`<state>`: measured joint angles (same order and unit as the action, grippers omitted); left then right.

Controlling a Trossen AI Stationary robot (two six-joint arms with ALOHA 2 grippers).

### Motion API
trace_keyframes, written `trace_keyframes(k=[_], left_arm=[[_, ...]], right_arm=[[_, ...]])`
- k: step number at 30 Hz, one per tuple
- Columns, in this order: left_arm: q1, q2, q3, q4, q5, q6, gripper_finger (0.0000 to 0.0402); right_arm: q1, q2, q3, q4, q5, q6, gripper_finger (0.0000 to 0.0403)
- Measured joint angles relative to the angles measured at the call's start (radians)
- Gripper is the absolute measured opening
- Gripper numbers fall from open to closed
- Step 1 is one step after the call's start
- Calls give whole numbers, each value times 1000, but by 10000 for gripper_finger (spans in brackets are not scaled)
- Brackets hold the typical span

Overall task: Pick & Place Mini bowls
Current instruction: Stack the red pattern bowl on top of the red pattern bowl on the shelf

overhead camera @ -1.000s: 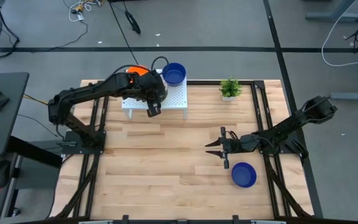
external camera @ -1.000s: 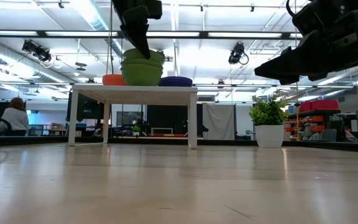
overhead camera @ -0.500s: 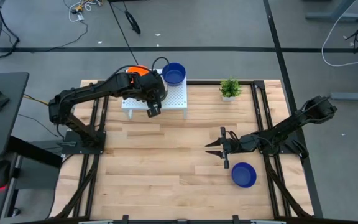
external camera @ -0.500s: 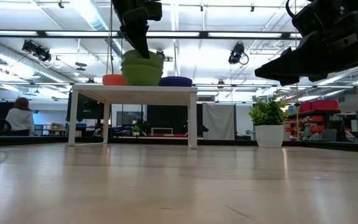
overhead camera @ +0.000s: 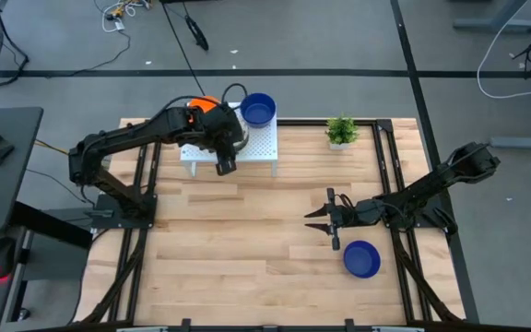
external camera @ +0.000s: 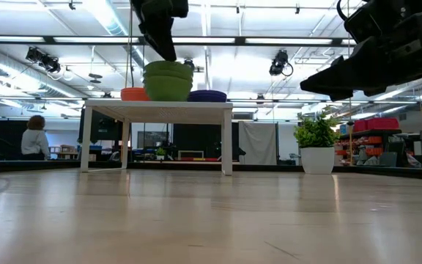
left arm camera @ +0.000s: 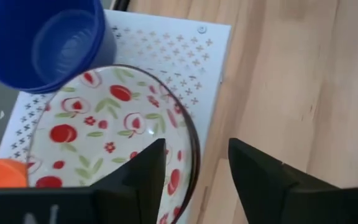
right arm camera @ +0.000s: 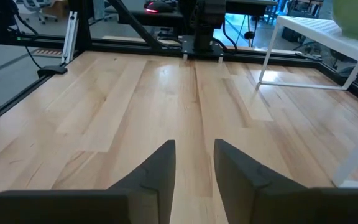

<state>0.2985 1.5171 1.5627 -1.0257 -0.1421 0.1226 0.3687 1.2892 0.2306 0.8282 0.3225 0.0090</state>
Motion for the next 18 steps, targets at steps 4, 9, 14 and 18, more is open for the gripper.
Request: trace_keyframes(k=[4,9,14,18], left_arm=[[1,-29,0,-2,-2,-6,169],[3,-39,0,-23,2,-7,103],[8,-24,0,-16,2,9,14],[8,-18,0,-5,2,13,11]], right_arm=[[0,0,0,0,0,0,112],[0,0,0,-1,0,0,112],[0,0,0,-3,0,2,112],[0,0,0,-8,0,2,112]])
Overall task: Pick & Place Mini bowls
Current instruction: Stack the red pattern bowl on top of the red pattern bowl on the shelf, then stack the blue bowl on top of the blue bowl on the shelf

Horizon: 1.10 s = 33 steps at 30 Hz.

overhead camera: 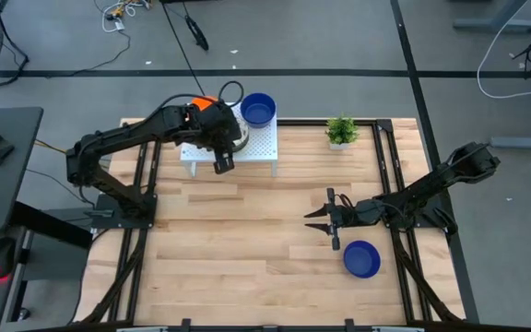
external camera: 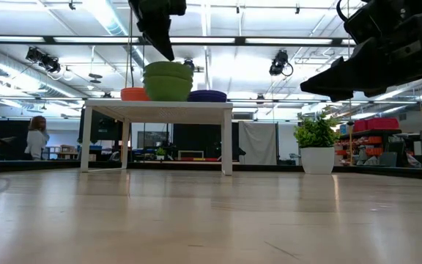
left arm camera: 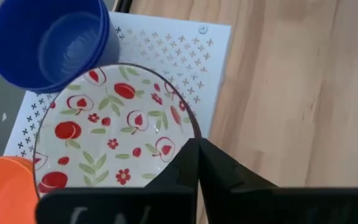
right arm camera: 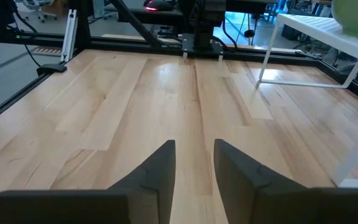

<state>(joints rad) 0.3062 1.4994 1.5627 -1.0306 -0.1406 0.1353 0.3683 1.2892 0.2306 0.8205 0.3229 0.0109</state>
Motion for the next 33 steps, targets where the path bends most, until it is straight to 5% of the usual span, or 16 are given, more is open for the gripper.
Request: trace_keyframes(k=[15,24,33], left_arm=[[0,7,0,11,-1,14,4],[-102,-96,-12,47,-15,13,3],[-363,-365,-585,675,-72,-170,3]], right_arm=[[0,0,0,-7,0,4,112],[0,0,0,-17,0,4,112],[0,0,0,-14,-11,9,112]])
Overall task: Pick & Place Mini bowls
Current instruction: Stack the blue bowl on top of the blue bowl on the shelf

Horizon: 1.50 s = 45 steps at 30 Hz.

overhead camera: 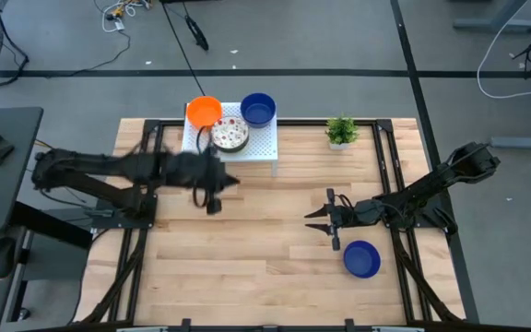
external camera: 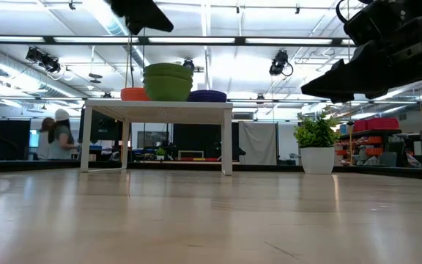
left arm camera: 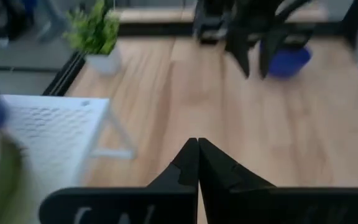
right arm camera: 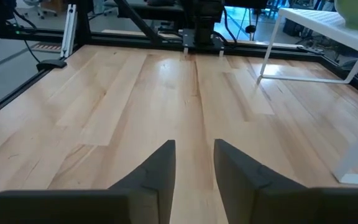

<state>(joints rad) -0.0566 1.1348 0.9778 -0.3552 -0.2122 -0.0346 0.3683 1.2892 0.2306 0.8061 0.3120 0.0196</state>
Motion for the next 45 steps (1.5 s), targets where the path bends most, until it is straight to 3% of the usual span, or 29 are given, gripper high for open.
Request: trace_keyframes(k=[5,10,13,15,19,23,27,31,36,39,45], left_arm=[[-148,-36,-272,406,-103,-68,4],[-282,-19,-396,605,-208,-117,4],[-367,-2,-417,660,-256,-121,5],[-416,12,-415,665,-283,-141,4],[-493,50,-417,674,-366,-170,5],[-540,102,-416,718,-417,-186,8],[-559,150,-416,757,-423,-190,6],[-560,183,-416,770,-421,-222,8],[-560,202,-416,771,-420,-242,7],[-560,202,-416,771,-420,-242,6],[-560,202,-416,770,-422,-243,10]], right_arm=[[1,0,0,64,-116,77,112],[3,0,4,176,-156,104,112],[35,0,69,143,-167,58,112],[74,0,158,-9,-171,20,112],[159,0,386,-498,-134,11,119],[231,0,568,-934,-125,157,151],[290,0,675,-1225,-246,386,201],[371,0,703,-1393,-366,656,238],[481,21,703,-1542,-371,878,240],[525,64,703,-1579,-344,897,230],[554,187,703,-1592,-302,788,204]])
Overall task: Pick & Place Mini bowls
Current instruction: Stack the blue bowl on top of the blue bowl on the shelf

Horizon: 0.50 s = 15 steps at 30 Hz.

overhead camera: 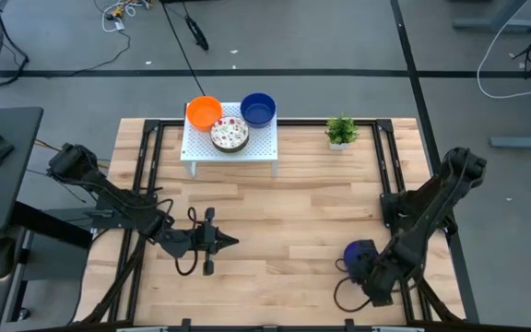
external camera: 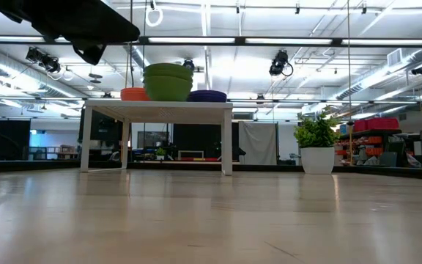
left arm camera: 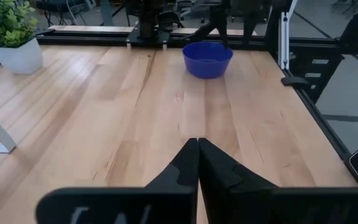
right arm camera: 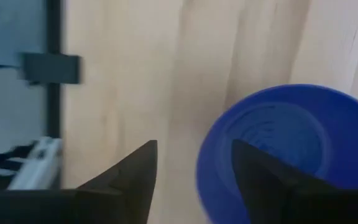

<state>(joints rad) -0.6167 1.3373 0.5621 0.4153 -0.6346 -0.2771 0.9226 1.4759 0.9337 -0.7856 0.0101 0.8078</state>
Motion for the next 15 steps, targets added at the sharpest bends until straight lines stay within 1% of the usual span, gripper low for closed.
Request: trace_keyframes(k=[4,8,11,15], left_arm=[[0,0,0,1,-1,-5,10],[0,0,0,8,-1,-8,11],[2,0,0,24,-1,-8,11],[3,0,0,30,-2,-8,11]], right_arm=[[0,81,0,-6,1,-3,181],[0,128,0,-6,0,20,146],[0,139,0,-6,10,22,109],[0,140,0,-14,43,5,44]])
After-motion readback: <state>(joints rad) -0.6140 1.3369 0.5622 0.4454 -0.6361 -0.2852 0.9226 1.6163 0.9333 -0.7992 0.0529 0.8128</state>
